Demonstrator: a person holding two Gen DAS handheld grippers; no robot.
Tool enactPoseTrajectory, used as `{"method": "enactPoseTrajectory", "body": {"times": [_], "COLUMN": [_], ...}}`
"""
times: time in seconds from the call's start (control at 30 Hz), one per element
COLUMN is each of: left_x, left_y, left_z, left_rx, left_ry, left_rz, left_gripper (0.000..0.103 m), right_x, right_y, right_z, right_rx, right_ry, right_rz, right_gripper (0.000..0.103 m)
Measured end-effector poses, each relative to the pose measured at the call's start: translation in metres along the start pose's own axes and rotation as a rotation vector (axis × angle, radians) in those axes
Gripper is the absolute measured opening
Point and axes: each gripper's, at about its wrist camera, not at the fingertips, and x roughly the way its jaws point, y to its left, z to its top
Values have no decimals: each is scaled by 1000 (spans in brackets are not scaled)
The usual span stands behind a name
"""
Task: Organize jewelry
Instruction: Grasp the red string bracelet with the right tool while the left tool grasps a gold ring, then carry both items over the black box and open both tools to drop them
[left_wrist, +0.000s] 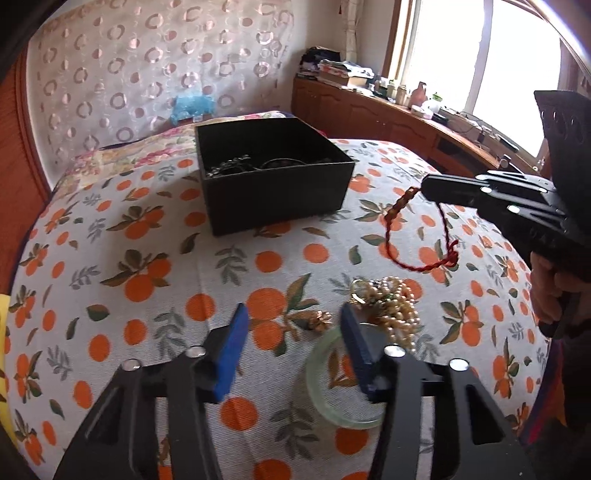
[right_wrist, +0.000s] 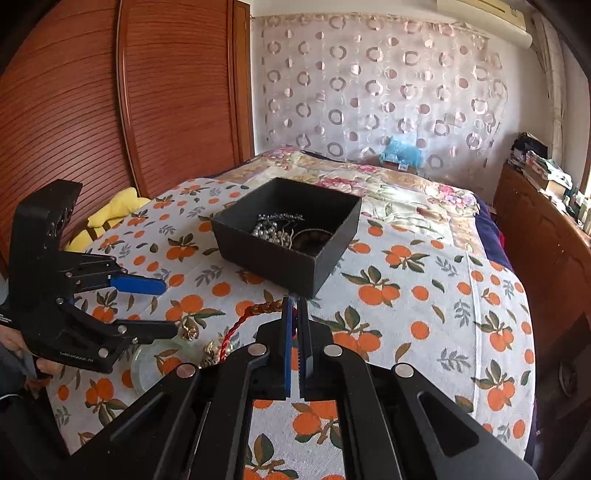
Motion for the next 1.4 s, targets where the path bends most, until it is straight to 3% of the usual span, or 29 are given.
{"method": "enactPoseTrajectory", "body": {"times": [0.2,0.43,0.83,1.23,1.4], "left_x": [9,16,-8,-22,-23], "left_y": [-5,-4,11,19,21], "left_z": [0,0,10,39,49], "left_rx": [9,0,-31,-18,-3], "left_ry": [15,27,-43,-110,-122], "left_rz": [-30,-62,-30,33,45], "left_gripper": [34,4,4,4,4], "right_x": [2,2,2,27,49], "right_y": [0,0,1,-12,-21], "right_z": [-3,-4,2,58,80], "right_rx": [7,10,7,49,126], "right_ry": [2,5,-10,-53,-43], "right_rz": [7,9,8,-6,42], "right_gripper": [3,3,3,3,3]}}
